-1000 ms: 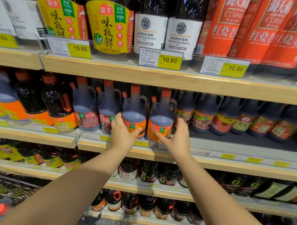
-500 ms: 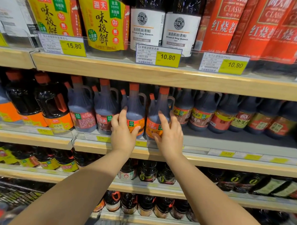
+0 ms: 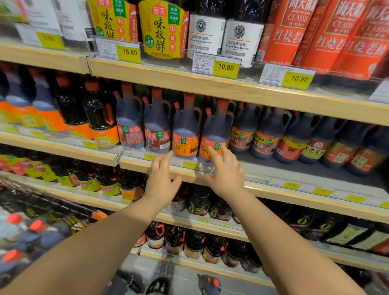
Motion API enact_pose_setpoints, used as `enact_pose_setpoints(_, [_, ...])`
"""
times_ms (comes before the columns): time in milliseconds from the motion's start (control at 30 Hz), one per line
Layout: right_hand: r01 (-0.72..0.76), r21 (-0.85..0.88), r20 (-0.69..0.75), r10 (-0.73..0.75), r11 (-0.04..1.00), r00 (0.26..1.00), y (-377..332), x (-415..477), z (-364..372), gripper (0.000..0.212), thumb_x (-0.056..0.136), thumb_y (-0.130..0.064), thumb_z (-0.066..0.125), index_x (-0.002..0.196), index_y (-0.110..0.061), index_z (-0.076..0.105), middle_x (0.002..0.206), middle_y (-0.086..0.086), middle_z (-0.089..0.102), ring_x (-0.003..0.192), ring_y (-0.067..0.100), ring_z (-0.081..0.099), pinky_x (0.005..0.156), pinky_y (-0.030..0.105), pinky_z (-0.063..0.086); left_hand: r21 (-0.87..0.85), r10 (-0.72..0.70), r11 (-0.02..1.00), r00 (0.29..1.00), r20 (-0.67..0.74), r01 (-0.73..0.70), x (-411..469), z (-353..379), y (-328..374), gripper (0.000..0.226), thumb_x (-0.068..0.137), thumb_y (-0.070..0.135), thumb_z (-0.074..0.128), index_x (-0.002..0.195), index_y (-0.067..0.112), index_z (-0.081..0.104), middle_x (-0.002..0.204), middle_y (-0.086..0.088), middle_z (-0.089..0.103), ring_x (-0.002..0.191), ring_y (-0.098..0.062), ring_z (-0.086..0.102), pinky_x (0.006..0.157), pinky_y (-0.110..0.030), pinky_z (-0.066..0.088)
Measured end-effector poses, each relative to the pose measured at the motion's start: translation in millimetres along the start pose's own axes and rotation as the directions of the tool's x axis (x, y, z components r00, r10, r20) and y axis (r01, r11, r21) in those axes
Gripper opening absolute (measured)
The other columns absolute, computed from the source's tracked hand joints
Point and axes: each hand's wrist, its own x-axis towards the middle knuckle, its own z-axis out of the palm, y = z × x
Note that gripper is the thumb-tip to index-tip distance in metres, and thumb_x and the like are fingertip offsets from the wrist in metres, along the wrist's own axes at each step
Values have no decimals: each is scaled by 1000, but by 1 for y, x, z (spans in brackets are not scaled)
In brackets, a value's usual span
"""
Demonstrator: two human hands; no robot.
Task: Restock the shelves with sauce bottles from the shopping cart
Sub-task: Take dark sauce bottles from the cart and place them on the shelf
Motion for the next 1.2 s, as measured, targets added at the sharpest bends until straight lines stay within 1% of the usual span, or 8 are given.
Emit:
enact_pose_setpoints(200, [179, -52, 348, -150, 982, 925, -34, -88, -12, 67, 85, -40, 60, 144, -29, 32, 152, 4, 29, 136, 30, 32, 104, 46, 35, 167, -254, 961, 947, 197, 223, -123, -25, -24, 57, 90, 28, 57, 142, 18, 35, 147, -6, 30, 133, -25, 36, 103, -37, 39])
enact_pose_setpoints(433, [401, -36, 677, -273, 916, 683, -78, -171, 26, 65, 84, -45, 61, 140, -23, 36, 136, 10, 43, 124, 33, 42, 95, 42, 43, 452, -619, 754, 747, 245, 477, -262, -82, -70, 58, 87, 39, 56, 135, 13, 37, 135, -15, 38, 121, -34, 43, 96, -40, 42])
enact_pose_setpoints(567, [459, -8, 783, -280, 888, 555, -116, -198, 46, 70, 83, -40, 64, 142, -23, 31, 139, 9, 39, 127, 34, 39, 96, 44, 40, 563, -725, 630, 665, 180, 535, -312, -123, -98, 66, 77, 45, 60, 132, 16, 39, 129, -13, 43, 119, -34, 46, 98, -42, 44])
enact_pose_setpoints(700, [539, 100, 855, -349, 836, 383, -161, -205, 66, 69, 86, -37, 62, 144, -14, 31, 149, 11, 34, 128, 33, 41, 93, 38, 43, 524, -749, 638, 611, 254, 564, -335, -160, -119, 78, 85, 34, 57, 151, 28, 16, 134, -16, 44, 120, -35, 49, 99, -41, 44])
enact_pose_setpoints(867, [639, 84, 950, -255, 765, 179, -219, -195, 94, 56, 90, -33, 59, 139, -12, 42, 139, 13, 48, 126, 31, 46, 97, 37, 42, 477, -770, 637, 516, 375, 605, -346, -199, -145, 47, 92, 25, 51, 137, 18, 43, 125, -9, 53, 114, -26, 52, 93, -32, 41])
enact_pose_setpoints(967, [675, 109, 953, -269, 730, 137, -255, -183, 109, 53, 90, -38, 57, 134, -8, 48, 135, 14, 53, 121, 33, 51, 97, 40, 44, 459, -768, 638, 554, 320, 618, -337, -219, -171, 23, 90, 27, 53, 109, 14, 57, 112, -8, 57, 112, -27, 55, 85, -31, 43])
enact_pose_setpoints(1067, [662, 155, 925, -342, 733, 163, -284, -165, 126, 52, 87, -40, 56, 132, -16, 49, 125, 4, 55, 117, 30, 54, 84, 33, 46, 442, -749, 654, 607, 267, 613, -318, -235, -191, 11, 92, 24, 50, 95, 13, 53, 97, -9, 51, 90, -22, 51, 73, -29, 38])
enact_pose_setpoints(1200, [648, 198, 885, -418, 735, 204, -310, -142, 145, 43, 89, -36, 57, 126, -14, 52, 122, 8, 58, 110, 28, 55, 78, 28, 40, 379, -730, 679, 633, 259, 629, -297, -240, -219, 14, 92, 24, 52, 83, 13, 53, 82, -3, 48, 78, -23, 45, 67, -29, 35])
